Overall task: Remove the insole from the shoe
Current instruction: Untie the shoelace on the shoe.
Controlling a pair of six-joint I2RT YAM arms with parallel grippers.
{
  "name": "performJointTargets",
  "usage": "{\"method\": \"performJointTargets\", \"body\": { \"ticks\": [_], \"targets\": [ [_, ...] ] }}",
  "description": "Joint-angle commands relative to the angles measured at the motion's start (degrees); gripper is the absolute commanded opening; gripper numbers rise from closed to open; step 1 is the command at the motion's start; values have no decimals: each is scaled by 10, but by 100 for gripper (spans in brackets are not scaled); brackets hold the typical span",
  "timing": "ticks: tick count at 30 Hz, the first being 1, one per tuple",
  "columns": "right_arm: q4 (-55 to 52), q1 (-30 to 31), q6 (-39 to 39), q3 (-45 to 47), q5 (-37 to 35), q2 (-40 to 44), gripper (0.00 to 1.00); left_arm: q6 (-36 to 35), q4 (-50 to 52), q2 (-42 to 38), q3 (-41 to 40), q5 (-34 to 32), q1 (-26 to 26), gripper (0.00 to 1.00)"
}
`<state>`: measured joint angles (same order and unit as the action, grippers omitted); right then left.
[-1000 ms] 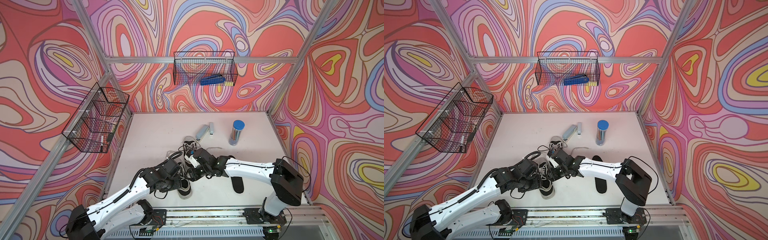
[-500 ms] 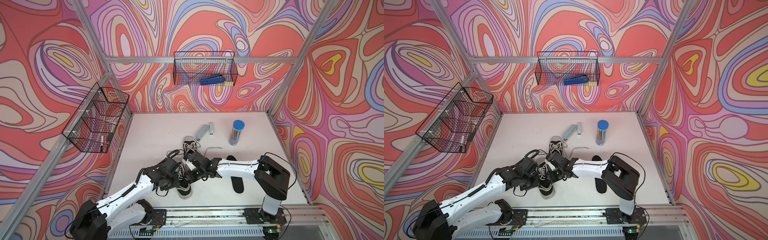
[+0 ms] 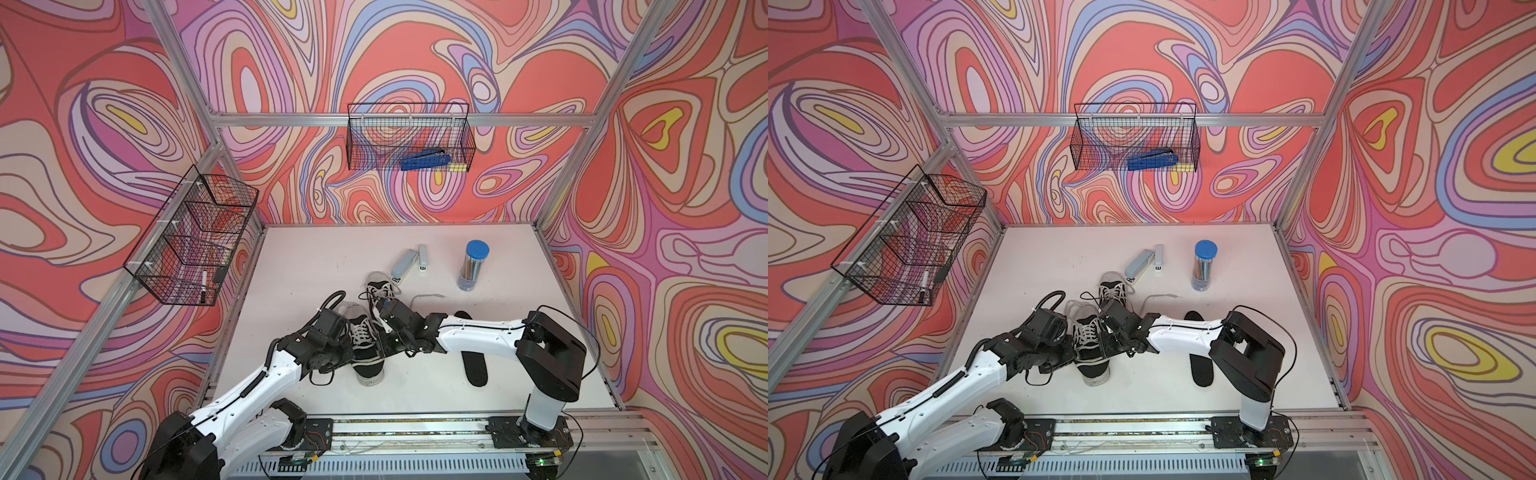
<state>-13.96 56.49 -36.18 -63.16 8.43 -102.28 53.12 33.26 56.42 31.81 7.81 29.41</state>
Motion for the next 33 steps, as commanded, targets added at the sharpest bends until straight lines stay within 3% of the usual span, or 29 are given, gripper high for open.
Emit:
{"method": "performJointTargets", "body": {
  "ticks": [1,4,7,11,14,19,25,33],
  "targets": [
    [-40,-29,-11,-5,-59,13,2,-11,19,-9,-38,-36,-23,0],
    [-33,-27,-12,-39,-23,-28,11,-7,-21,9,-49,10,-23,0],
    [-10,-13,-35,-50,-21,-41,37,-1,-59,11,-58,38,-22,0],
    [17,-10,-95,-43,-10,4,50,11,-100,-11,-65,58,-22,0],
    [17,-7,-179,-30,-18,65,53,18,-120,-26,-70,64,-22,0],
    [28,7,-371,-28,-13,85,55,24,-139,-34,-74,73,-22,0],
    [168,33,-581,15,-57,70,56,25,-141,-32,-71,74,-22,0],
    [186,38,-646,-10,-67,11,57,25,-131,-35,-65,69,-22,0]
  ]
}}
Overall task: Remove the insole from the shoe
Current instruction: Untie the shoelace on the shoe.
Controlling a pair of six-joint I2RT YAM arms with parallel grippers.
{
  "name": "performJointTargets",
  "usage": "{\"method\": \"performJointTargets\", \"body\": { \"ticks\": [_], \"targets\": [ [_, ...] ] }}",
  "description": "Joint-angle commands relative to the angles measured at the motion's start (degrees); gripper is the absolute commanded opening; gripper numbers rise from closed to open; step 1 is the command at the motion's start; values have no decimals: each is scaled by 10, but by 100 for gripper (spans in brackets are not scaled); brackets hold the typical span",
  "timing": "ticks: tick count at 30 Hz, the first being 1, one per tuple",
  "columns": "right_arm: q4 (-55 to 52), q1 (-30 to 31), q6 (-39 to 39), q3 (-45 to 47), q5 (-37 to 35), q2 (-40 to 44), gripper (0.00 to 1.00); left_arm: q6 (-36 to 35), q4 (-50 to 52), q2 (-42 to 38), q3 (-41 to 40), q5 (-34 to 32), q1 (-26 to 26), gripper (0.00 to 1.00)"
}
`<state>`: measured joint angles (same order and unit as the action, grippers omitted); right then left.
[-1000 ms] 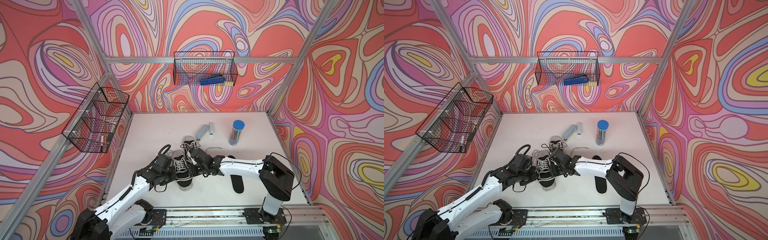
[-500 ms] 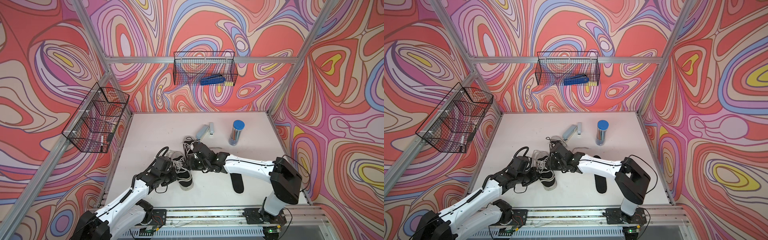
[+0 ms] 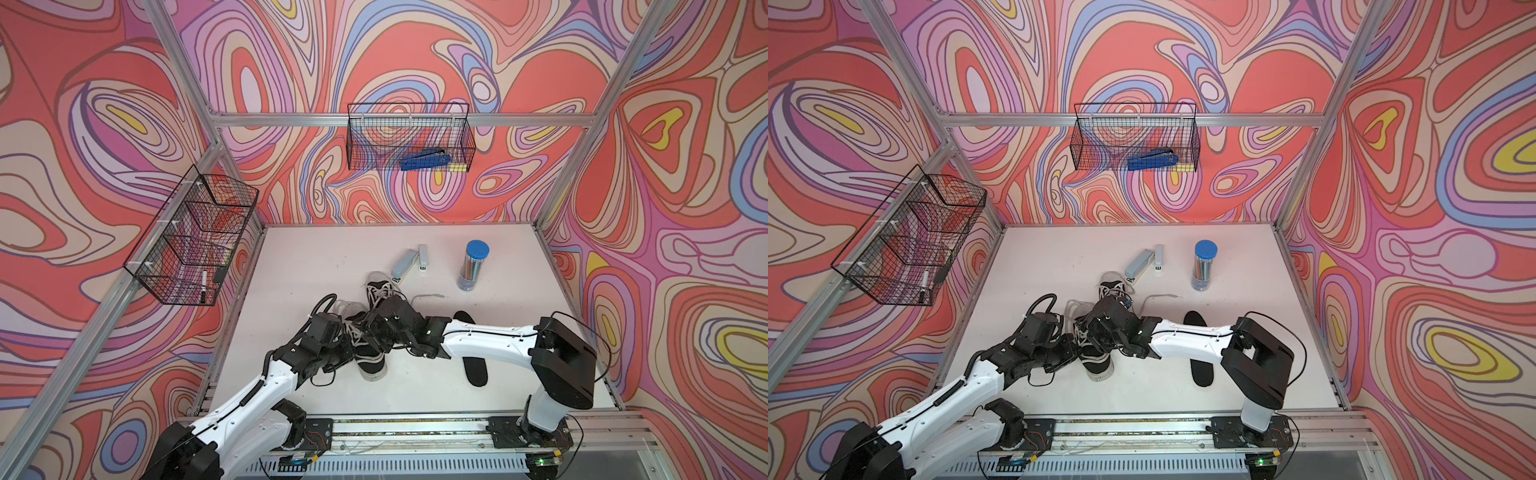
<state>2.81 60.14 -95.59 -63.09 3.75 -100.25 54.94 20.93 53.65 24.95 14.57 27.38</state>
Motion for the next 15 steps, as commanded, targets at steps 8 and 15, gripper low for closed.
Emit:
{"method": "performJointTargets", "body": {
  "ticks": [8,15],
  "targets": [
    [23,2,-55,-20,-36,-59,56,10,-6,-11,1,0,-2,0],
    [60,2,-44,-22,-47,-69,54,10,4,-17,1,-4,-2,0]
  ]
}}
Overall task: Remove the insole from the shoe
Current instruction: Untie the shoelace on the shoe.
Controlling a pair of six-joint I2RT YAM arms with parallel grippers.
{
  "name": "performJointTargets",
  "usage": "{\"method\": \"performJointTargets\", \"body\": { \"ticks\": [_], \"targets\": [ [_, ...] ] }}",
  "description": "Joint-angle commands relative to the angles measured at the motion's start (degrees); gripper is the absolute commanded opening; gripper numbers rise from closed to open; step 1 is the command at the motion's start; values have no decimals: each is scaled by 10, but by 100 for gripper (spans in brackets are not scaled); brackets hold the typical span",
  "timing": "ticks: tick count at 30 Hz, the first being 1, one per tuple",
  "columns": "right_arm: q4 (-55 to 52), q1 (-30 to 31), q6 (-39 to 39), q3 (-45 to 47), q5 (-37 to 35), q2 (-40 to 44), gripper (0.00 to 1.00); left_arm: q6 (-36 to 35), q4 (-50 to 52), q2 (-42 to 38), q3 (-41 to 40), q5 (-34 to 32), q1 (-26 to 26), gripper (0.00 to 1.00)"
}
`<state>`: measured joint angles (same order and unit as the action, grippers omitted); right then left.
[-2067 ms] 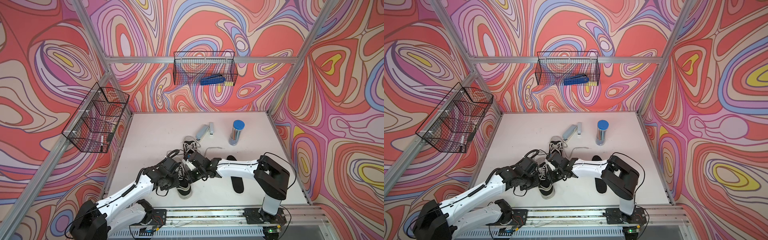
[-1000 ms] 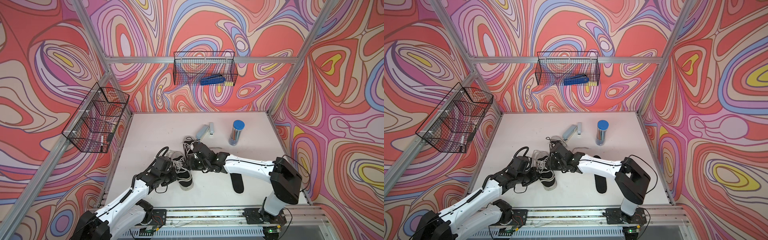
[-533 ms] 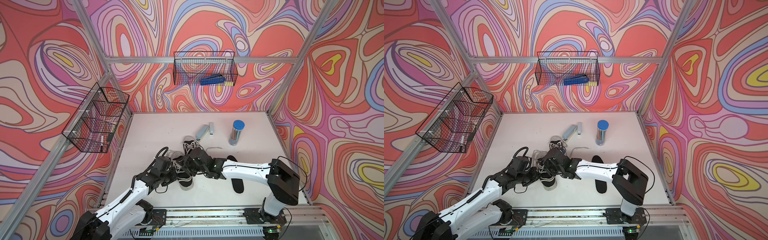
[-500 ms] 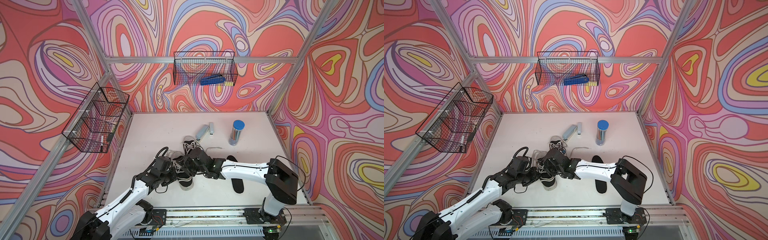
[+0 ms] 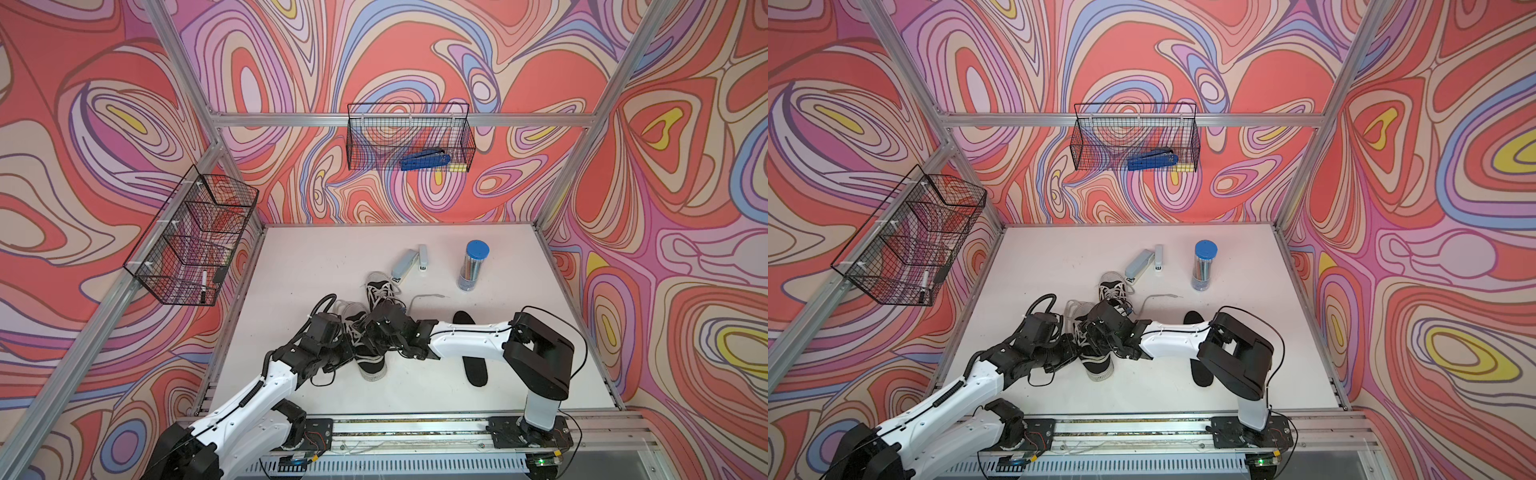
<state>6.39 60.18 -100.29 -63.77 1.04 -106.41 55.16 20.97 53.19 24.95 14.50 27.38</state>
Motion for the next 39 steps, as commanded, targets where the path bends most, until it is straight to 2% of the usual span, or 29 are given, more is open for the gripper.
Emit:
{"method": "performJointTargets", "body": {
  "ticks": [1,12,24,39],
  "targets": [
    [25,1,6,-15,-21,-5,53,6,4,-13,1,-4,-2,0],
    [23,1,11,-8,-27,9,47,4,5,-5,1,-8,-2,0],
    [-49,1,33,-23,-41,29,46,1,9,-3,5,-12,-2,0],
    [1,-4,44,-56,-36,-31,44,-1,7,-1,5,-8,-2,0]
  ]
}}
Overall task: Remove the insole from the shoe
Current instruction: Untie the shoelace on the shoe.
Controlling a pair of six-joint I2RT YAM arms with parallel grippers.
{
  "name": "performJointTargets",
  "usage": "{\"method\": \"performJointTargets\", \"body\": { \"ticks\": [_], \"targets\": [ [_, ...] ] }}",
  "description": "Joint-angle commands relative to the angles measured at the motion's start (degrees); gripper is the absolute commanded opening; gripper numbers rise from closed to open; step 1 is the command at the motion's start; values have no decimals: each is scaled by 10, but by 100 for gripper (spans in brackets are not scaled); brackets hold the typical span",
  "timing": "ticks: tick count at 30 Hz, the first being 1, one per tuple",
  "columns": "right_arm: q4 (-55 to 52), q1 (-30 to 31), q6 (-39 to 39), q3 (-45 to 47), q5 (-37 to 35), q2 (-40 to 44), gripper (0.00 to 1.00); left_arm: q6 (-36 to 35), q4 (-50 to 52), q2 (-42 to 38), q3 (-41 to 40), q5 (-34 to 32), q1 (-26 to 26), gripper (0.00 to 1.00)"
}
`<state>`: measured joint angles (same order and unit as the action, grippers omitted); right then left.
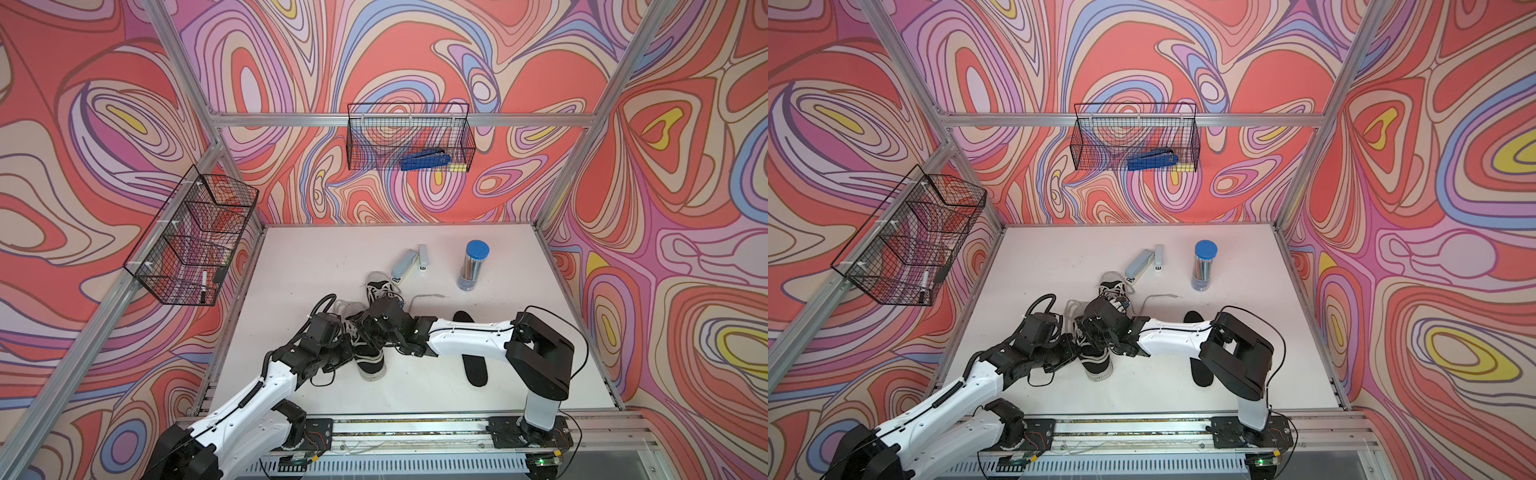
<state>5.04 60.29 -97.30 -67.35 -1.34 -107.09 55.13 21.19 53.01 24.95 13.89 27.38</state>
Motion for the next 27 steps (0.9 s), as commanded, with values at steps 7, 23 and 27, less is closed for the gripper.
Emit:
{"method": "performJointTargets", "body": {
  "ticks": [7,23,27],
  "targets": [
    [-19,-10,18,-56,-10,-59,48,-5,10,-4,8,-3,-2,0],
    [-54,-30,147,-155,-127,-105,55,-9,41,-17,6,11,-2,0],
    [-60,-47,165,-168,-152,-111,56,-9,59,-21,0,10,-2,0]
  ]
}}
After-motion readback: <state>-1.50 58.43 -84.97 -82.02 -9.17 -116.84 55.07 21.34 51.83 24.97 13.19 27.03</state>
